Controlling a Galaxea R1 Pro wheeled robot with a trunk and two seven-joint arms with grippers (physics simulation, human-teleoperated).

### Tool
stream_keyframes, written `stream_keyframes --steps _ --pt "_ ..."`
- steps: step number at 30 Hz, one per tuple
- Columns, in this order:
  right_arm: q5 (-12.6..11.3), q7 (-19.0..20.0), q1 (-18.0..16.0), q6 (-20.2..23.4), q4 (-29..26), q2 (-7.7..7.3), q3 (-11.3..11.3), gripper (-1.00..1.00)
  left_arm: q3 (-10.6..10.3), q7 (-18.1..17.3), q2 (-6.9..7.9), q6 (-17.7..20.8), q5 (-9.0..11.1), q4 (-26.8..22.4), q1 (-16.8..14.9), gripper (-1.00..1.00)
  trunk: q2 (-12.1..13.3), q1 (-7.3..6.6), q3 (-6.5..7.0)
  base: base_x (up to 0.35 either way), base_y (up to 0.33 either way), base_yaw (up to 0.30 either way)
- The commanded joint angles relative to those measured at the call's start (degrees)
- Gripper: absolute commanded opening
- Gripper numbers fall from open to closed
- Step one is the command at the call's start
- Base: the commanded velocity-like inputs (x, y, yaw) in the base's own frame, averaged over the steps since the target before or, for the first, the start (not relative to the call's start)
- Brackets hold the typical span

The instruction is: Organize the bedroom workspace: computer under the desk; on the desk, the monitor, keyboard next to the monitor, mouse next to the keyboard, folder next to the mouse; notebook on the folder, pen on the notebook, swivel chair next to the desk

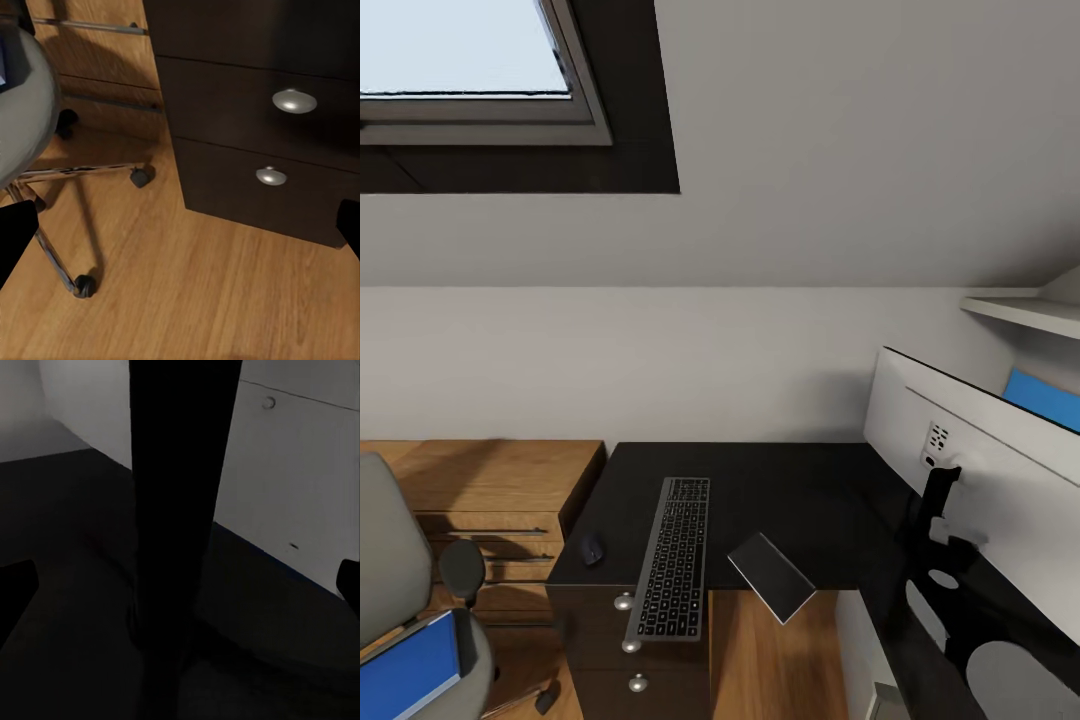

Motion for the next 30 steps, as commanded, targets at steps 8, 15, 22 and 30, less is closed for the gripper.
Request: stream_keyframes --steps 8,15,22,30 --pt "-0.5 2.3 -9.9 -5.6 14.0 -1.26 0.1 1.00 -0.5 0.4 -0.01 -0.2 0.4 0.9 -0.1 1.00 -0.1 0.01 -0.09 0.000 0.000 0.000" --pt "-0.5 3.3 -10.6 -5.9 15.3 -1.34 0.0 1.00 -0.4 0.4 -0.02 -0.2 0.4 1.0 -0.1 1.00 -0.1 0.01 -0.09 0.000 0.000 0.000" --pt "-0.6 3.9 -10.6 -6.0 16.0 -2.07 0.0 1.00 -0.4 0.4 -0.01 -0.2 0.4 1.0 -0.1 1.00 -0.1 0.01 -0.09 0.000 0.000 0.000" --pt "-0.8 4.5 -10.6 -6.3 16.1 -2.39 -0.3 1.00 -0.4 0.5 -0.02 -0.3 0.4 1.0 -0.1 1.00 -0.1 0.01 -0.09 0.000 0.000 0.000"
